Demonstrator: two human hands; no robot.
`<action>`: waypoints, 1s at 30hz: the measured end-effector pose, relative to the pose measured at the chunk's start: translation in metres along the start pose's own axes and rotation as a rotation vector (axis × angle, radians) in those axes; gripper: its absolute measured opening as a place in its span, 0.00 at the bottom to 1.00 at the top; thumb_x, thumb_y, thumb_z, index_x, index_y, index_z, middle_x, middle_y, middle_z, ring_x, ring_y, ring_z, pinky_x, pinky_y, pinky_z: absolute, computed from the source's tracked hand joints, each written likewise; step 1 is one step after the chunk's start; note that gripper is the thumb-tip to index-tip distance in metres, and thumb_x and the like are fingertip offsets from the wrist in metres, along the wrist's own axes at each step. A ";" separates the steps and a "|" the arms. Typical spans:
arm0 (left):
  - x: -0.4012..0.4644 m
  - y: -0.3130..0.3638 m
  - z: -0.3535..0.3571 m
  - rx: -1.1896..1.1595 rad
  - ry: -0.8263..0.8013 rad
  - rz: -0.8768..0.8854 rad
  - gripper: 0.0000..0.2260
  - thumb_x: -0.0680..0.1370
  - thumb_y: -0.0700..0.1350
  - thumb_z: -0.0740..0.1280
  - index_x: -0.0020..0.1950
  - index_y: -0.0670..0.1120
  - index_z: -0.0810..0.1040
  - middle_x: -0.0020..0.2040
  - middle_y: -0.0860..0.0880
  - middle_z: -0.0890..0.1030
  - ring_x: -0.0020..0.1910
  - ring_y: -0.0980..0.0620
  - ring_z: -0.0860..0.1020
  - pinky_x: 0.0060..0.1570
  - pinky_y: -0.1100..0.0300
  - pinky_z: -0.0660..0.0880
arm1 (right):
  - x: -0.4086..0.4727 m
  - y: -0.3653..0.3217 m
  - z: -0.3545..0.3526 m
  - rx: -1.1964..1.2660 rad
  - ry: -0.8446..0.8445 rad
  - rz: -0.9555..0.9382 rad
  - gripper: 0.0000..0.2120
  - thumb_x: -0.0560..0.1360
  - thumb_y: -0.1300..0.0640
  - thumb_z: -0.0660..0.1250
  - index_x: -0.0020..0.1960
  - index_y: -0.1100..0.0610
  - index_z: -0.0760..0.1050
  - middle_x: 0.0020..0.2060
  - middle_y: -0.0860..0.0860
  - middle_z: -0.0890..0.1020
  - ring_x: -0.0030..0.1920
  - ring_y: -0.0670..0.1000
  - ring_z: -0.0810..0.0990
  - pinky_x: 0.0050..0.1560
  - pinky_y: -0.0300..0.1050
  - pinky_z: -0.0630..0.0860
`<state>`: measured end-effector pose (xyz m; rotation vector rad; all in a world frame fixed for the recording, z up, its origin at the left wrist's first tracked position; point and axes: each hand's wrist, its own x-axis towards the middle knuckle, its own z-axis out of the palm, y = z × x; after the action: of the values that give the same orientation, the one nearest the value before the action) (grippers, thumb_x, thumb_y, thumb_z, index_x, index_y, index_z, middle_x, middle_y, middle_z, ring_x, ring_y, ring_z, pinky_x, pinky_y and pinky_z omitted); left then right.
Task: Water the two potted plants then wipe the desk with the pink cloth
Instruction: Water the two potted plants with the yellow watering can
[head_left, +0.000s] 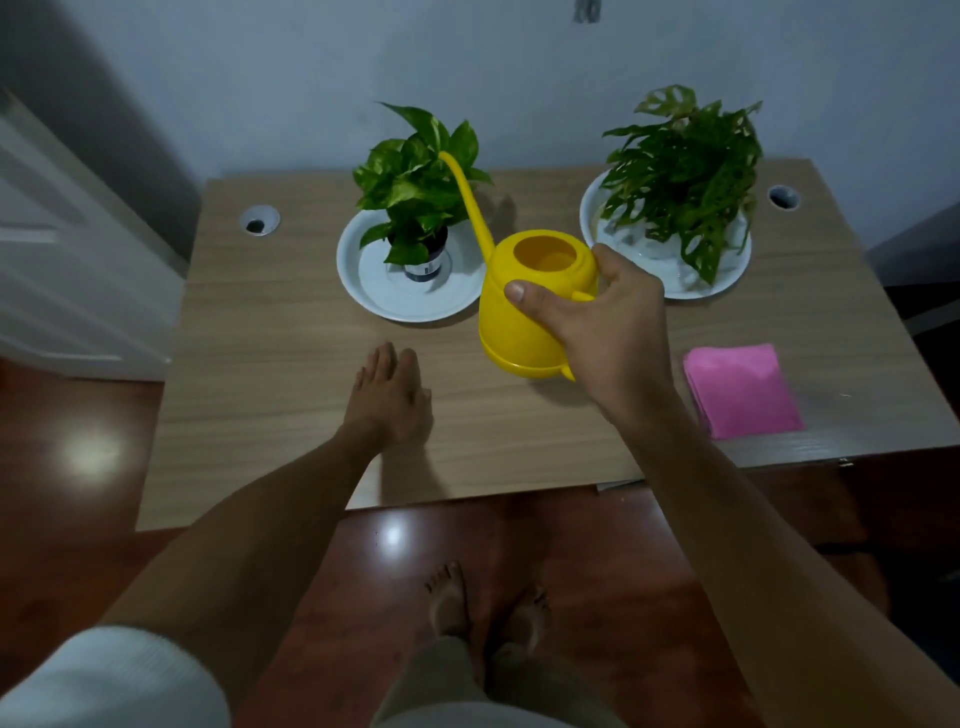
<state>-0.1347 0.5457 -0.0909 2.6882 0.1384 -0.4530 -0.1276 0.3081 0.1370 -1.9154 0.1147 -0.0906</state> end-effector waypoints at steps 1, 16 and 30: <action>0.000 -0.003 0.001 0.002 -0.004 -0.002 0.28 0.81 0.54 0.59 0.78 0.45 0.57 0.82 0.33 0.52 0.83 0.33 0.50 0.79 0.38 0.53 | 0.000 0.000 0.003 -0.015 -0.003 0.001 0.20 0.68 0.50 0.84 0.55 0.55 0.84 0.47 0.47 0.87 0.48 0.46 0.86 0.53 0.46 0.82; 0.002 -0.013 0.011 -0.031 -0.016 0.001 0.32 0.84 0.57 0.56 0.84 0.46 0.50 0.85 0.37 0.44 0.84 0.37 0.42 0.81 0.40 0.45 | 0.011 -0.019 0.015 -0.209 -0.046 -0.074 0.17 0.67 0.46 0.84 0.48 0.49 0.80 0.38 0.39 0.81 0.40 0.39 0.79 0.39 0.30 0.71; 0.003 -0.012 0.011 -0.033 -0.011 0.004 0.33 0.84 0.56 0.56 0.85 0.45 0.49 0.85 0.36 0.44 0.84 0.36 0.42 0.81 0.40 0.44 | 0.010 -0.038 0.018 -0.259 -0.074 -0.054 0.17 0.67 0.44 0.84 0.45 0.46 0.78 0.41 0.42 0.82 0.48 0.52 0.83 0.49 0.48 0.78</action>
<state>-0.1373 0.5527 -0.1057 2.6531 0.1357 -0.4604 -0.1143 0.3367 0.1661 -2.1783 0.0253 -0.0423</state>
